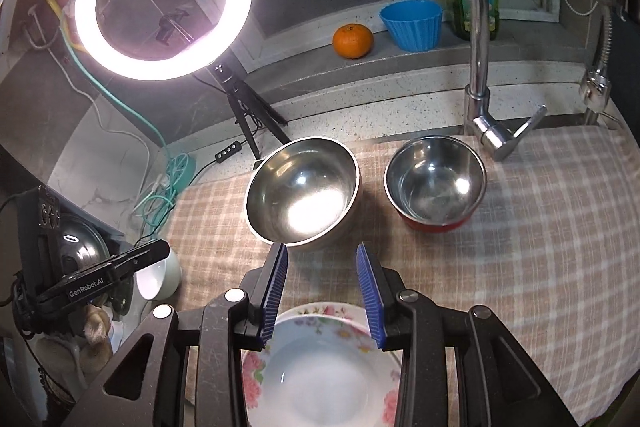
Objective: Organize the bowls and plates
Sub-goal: 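Move both grippers to the large steel bowl rim and close on it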
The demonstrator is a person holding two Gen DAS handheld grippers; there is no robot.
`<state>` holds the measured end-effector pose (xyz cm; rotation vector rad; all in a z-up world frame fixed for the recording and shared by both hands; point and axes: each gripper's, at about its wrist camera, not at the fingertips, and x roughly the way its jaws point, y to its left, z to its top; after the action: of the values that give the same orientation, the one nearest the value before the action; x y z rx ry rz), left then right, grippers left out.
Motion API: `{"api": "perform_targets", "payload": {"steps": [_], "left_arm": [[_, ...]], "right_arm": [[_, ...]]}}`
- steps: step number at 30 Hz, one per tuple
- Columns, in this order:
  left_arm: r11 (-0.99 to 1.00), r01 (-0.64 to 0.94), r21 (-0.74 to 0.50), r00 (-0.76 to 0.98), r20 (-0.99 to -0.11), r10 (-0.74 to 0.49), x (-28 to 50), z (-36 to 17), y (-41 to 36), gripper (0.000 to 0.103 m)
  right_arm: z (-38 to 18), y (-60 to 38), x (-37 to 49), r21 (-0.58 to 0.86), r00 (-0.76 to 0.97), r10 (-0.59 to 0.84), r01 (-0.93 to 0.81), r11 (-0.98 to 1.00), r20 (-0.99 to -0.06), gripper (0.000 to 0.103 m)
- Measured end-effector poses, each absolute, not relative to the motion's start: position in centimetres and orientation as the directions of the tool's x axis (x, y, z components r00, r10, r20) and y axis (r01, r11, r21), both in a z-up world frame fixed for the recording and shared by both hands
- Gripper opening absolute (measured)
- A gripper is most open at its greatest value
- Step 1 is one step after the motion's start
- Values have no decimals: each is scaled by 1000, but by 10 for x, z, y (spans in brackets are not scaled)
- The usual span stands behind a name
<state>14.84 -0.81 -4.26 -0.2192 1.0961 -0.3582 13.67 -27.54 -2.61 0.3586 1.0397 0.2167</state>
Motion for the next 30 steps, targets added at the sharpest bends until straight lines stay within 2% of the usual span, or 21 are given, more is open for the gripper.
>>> {"api": "perform_targets", "payload": {"steps": [4,15,30], "left_arm": [[916,158,-369,383,-832,-401,166,-53,-12,19],[922,108,-371,339,-858,-385,209,-80,-20,19],[921,78,-382,296,-873,-388,242,-105,-26,19]], "right_arm": [[-41,-278,157,431,451,380,14,902,-808,33],[-85,-278,208,438,383,386,56,897,-839,33],[-115,-272,244,446,317,403,75,892,-859,32]]}}
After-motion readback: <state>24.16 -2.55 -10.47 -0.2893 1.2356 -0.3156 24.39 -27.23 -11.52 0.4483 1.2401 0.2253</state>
